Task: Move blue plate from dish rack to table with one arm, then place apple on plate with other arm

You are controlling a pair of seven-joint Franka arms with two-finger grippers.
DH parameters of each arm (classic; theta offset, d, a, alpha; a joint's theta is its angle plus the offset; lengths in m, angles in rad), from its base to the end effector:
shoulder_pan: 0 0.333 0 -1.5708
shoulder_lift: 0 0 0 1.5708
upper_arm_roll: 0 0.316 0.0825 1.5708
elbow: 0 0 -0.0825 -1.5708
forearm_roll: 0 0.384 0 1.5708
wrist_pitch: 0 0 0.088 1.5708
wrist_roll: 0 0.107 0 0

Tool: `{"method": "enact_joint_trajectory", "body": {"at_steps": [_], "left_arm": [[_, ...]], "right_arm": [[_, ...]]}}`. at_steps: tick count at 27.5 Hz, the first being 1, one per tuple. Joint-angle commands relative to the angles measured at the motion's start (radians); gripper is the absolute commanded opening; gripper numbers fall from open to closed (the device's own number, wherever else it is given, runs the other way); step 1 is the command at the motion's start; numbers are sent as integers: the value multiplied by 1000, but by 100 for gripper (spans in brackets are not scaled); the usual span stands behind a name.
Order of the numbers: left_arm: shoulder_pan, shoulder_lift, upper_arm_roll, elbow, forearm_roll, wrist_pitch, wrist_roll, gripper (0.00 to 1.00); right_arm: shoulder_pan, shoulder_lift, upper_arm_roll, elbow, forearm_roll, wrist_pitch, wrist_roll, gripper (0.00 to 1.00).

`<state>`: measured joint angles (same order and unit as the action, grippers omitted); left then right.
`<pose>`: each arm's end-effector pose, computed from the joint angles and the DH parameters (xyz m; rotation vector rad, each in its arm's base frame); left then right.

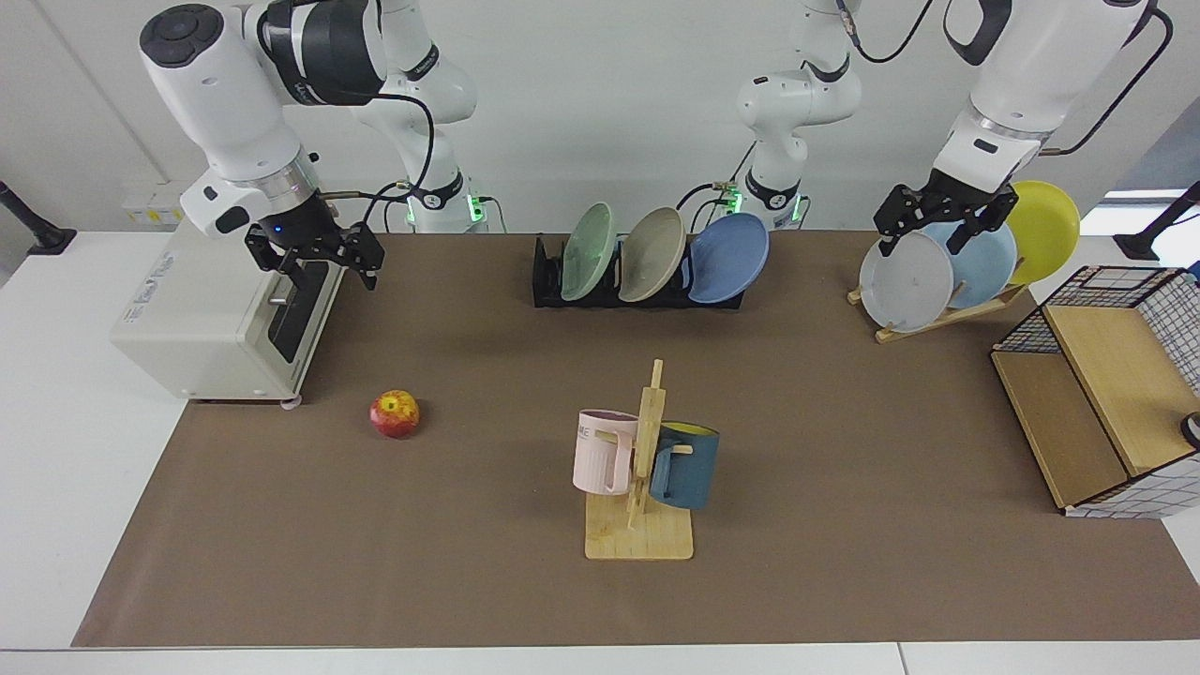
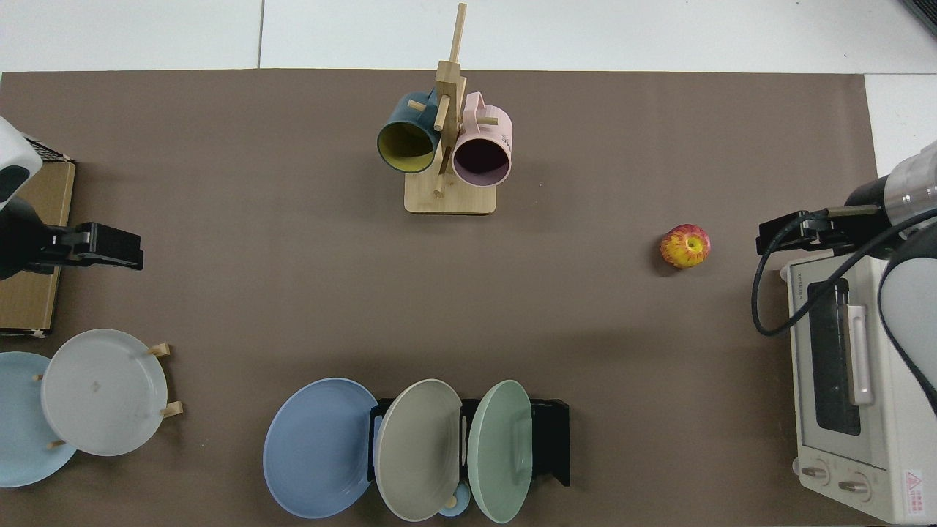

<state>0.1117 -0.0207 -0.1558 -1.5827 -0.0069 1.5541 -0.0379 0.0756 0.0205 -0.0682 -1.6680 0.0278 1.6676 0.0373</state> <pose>0.5458 -0.0258 0.6287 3.1382 -0.0098 -0.0130 0.5657 0.0073 0.5753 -3.1152 0.0512 0.0334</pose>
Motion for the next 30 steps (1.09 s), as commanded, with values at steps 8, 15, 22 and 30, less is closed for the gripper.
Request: {"method": "enact_joint_trajectory", "body": {"at_steps": [8,15,22,30], "left_arm": [[13,-27,4,-26,-5,-9,4,100],[13,-48,10,-25,13,-12,3,100],[16,-68,19,-43,50,-16,-34,100],[-17,-201,-80,-229,165,12,-114,100]], "right_arm": [[-10,-22,4,-25,4,20,-27,100],[-10,-22,2,-25,4,20,-27,100],[-10,-22,4,-25,4,18,-27,100],[32,-25,8,-30,-14,61,-33,100]]}}
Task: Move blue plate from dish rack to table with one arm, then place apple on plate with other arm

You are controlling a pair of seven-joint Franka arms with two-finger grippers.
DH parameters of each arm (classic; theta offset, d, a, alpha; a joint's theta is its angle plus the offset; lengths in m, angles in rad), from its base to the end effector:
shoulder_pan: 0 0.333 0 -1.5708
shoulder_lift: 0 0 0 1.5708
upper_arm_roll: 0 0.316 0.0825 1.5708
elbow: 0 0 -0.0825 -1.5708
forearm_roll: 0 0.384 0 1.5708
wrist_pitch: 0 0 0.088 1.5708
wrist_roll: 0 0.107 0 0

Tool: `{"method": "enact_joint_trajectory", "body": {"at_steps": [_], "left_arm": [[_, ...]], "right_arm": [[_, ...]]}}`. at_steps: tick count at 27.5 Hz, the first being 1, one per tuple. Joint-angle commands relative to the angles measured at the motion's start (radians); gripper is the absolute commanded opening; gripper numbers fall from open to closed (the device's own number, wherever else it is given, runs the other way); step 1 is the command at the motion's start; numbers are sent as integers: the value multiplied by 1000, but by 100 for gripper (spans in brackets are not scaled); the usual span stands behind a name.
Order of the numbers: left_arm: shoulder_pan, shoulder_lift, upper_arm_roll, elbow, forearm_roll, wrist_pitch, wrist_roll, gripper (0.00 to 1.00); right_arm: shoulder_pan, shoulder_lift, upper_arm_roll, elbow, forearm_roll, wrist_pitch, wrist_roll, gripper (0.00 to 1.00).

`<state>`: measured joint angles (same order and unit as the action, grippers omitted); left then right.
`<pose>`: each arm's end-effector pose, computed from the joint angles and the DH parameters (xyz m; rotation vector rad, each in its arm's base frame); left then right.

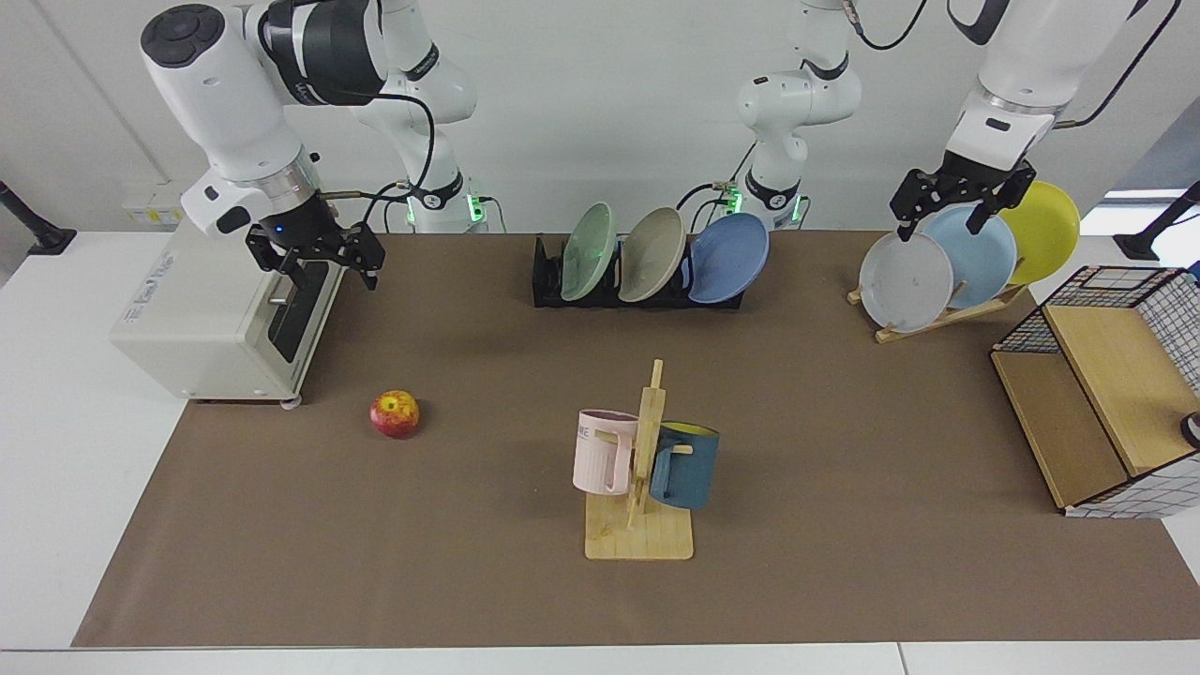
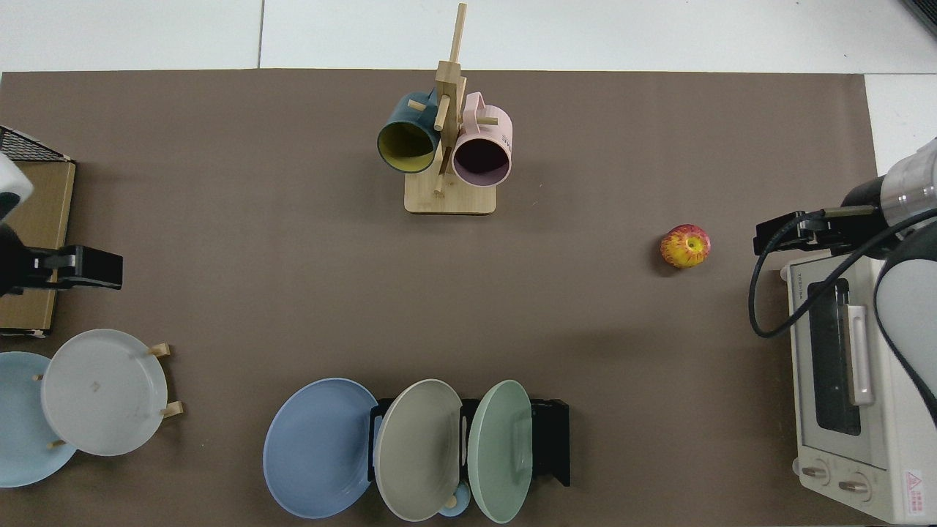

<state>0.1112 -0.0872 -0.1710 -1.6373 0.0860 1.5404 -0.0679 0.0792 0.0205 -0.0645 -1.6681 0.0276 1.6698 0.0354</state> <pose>0.5236 -0.0261 0.6374 -3.0402 -0.0167 0.0069 0.5659 0.0113 0.5755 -3.1156 0.0369 0.0302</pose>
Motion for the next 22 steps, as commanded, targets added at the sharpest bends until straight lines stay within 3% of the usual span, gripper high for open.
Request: {"method": "enact_joint_trajectory", "body": {"at_steps": [1,14,22], "left_arm": [[-18,-161,-86,-208,74,35,-114,100],[-62,-466,-281,-597,64,155,-334,100],[-102,-575,-300,-785,54,253,-386,100]], "right_arm": [[33,-25,5,-32,-14,68,-31,100],[25,58,5,-38,-3,194,-20,100],[17,145,5,-47,-2,266,-20,100]]}}
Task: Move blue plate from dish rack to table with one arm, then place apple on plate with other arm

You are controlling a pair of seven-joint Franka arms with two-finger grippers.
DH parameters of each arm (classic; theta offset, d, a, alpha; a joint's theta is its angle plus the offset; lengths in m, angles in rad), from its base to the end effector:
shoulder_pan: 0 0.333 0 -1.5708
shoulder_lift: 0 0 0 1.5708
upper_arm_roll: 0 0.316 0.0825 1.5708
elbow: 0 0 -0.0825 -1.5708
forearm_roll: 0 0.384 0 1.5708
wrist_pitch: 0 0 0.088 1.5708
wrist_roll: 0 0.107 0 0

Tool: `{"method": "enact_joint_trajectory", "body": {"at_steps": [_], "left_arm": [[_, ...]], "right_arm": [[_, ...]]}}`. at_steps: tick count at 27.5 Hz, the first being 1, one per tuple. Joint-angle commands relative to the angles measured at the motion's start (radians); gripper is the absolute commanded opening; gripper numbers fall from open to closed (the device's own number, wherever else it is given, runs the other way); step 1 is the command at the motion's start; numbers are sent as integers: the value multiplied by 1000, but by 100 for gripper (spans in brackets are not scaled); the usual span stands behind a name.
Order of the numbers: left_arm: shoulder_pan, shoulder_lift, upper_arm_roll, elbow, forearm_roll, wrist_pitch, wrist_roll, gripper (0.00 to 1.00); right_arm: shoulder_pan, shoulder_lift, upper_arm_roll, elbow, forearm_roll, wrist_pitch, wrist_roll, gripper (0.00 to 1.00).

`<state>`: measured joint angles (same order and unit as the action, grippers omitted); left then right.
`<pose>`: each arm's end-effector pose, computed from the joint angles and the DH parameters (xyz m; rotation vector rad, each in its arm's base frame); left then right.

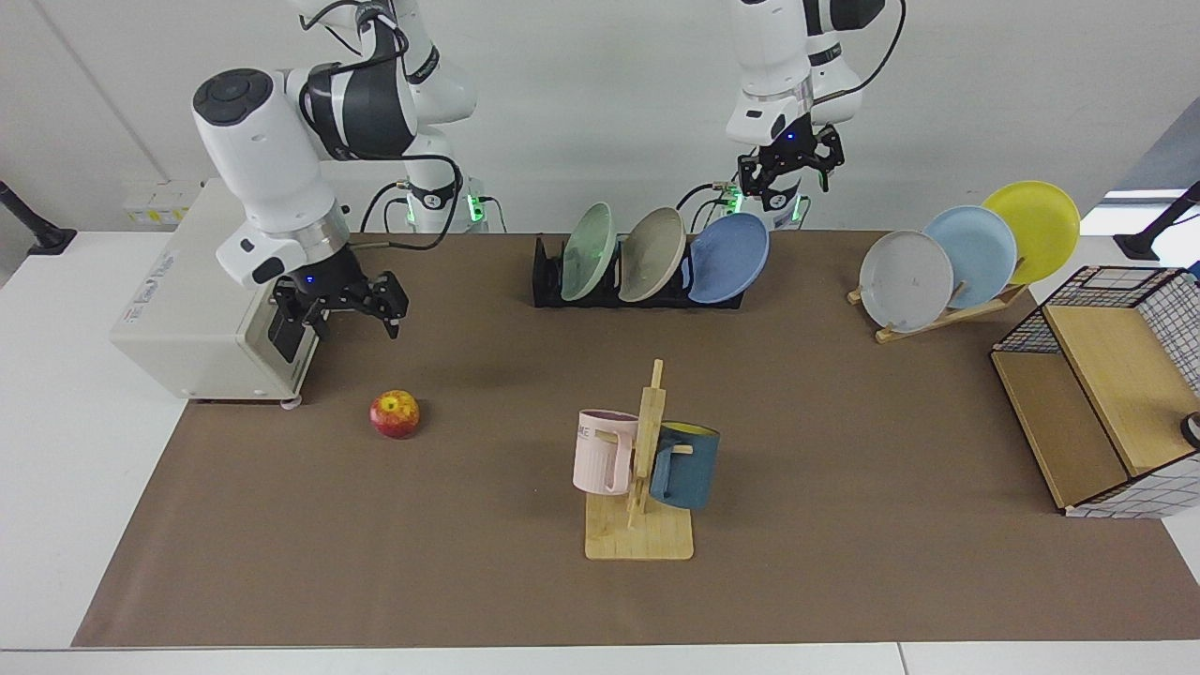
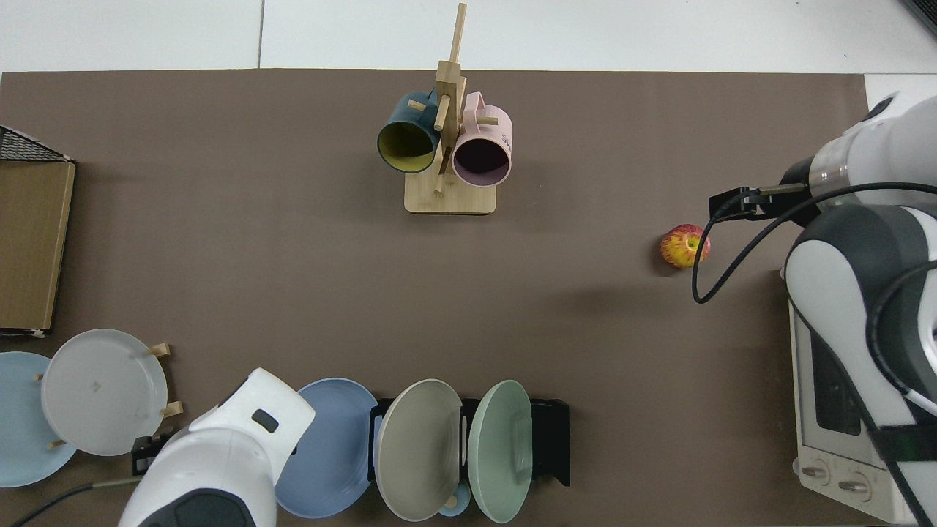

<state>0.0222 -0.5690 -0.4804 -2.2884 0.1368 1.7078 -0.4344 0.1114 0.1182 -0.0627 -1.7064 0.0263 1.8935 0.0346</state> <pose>0.3452 -0.1851 0.5375 -2.7574 -0.0384 -0.1305 0.6058 0.0331 0.5200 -3.1190 -0.0114 -0.1066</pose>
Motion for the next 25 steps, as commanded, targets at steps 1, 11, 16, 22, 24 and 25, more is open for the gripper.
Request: {"method": "enact_joint_trajectory", "body": {"at_steps": [1,11,16,22,24,25], "left_arm": [[-13,-92,9,-137,-5,85,-20,100],[-33,-83,-18,-212,-74,150,-196,100],[-34,-62,-20,-217,-75,165,-191,100],[-36,-34,-41,-220,-66,171,-127,100],[-33,-12,-69,-221,-54,176,-129,100],[-24,-3,-99,-226,-49,182,-133,100]], "right_arm": [[-16,54,3,-18,0,45,-18,100],[-39,74,3,-202,-2,246,-15,100],[-30,109,3,-205,-2,256,8,100],[-38,164,3,-205,-2,306,11,100],[-38,187,3,-203,-2,314,11,100],[-39,196,3,-203,-2,328,11,100]]}}
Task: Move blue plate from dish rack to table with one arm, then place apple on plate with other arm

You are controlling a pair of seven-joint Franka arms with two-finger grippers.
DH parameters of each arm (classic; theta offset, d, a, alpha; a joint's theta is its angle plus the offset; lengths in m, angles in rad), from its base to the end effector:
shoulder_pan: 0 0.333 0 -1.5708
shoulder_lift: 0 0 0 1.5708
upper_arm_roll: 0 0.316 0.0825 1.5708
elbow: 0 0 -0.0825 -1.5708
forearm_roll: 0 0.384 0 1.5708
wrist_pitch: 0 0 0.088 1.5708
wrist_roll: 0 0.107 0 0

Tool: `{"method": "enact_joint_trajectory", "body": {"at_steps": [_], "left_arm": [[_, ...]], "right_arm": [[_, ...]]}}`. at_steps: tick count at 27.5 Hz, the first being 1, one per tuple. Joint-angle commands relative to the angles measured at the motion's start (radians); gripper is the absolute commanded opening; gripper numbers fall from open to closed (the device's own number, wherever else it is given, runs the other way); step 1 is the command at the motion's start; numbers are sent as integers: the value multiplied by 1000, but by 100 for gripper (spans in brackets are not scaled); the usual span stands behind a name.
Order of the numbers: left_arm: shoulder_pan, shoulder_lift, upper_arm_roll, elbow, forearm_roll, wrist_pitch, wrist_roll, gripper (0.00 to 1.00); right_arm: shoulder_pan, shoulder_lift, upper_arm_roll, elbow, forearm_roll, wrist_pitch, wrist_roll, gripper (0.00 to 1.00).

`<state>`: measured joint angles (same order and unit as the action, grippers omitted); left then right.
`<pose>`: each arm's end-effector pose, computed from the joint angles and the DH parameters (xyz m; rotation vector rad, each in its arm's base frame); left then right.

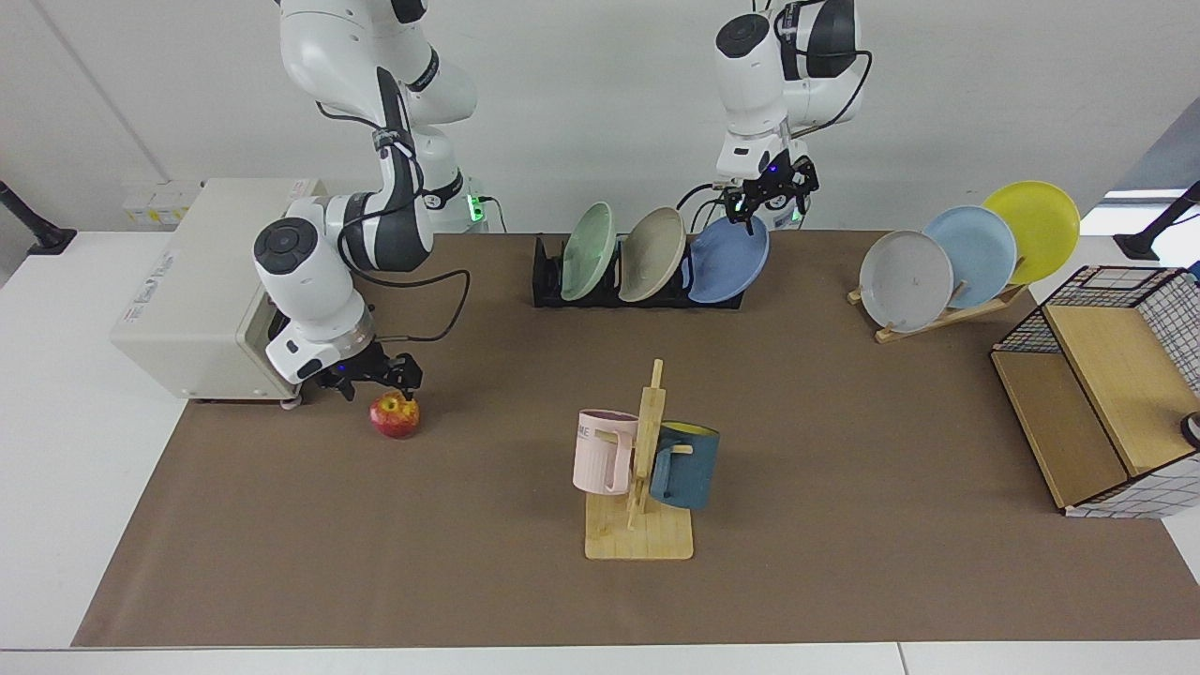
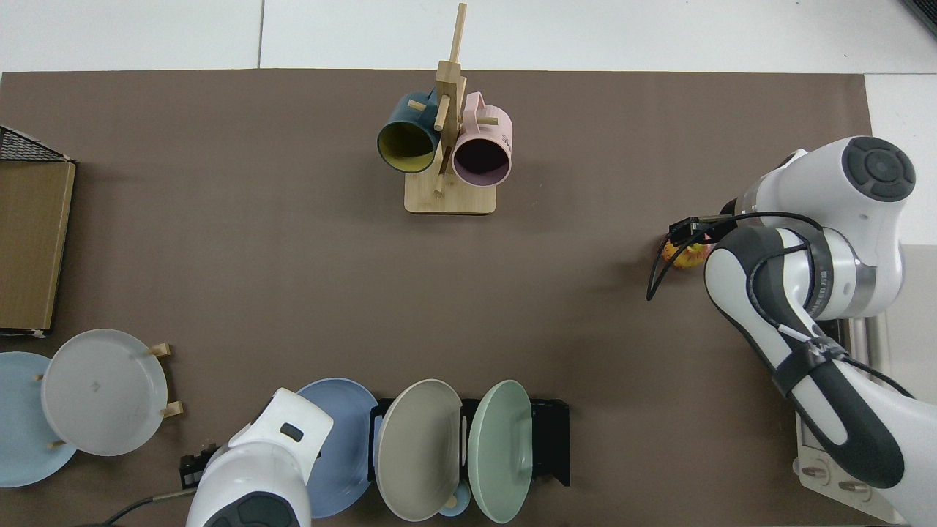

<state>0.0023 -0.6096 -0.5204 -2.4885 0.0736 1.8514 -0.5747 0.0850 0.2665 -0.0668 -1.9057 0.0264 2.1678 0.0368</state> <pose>0.3233 -0.1875 0.4645 -2.7737 -0.1770 -0.1268 0.6135 0.0141 0.3598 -3.1371 0.0489 0.0060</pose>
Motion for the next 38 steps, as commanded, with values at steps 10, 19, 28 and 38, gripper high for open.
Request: {"method": "enact_joint_trajectory", "body": {"at_steps": [10,19,28,38], "left_arm": [[7,33,-121,-88,14,58,-4,100],[22,31,-130,-93,11,52,-13,93],[42,40,-129,-90,9,62,-4,62],[62,45,-129,-93,9,85,7,60]], "right_arm": [[-10,106,7,-4,-2,110,20,100],[-8,115,7,-7,-2,107,20,99],[-8,111,7,-15,-2,87,6,14],[2,100,9,77,-5,-51,6,11]]}}
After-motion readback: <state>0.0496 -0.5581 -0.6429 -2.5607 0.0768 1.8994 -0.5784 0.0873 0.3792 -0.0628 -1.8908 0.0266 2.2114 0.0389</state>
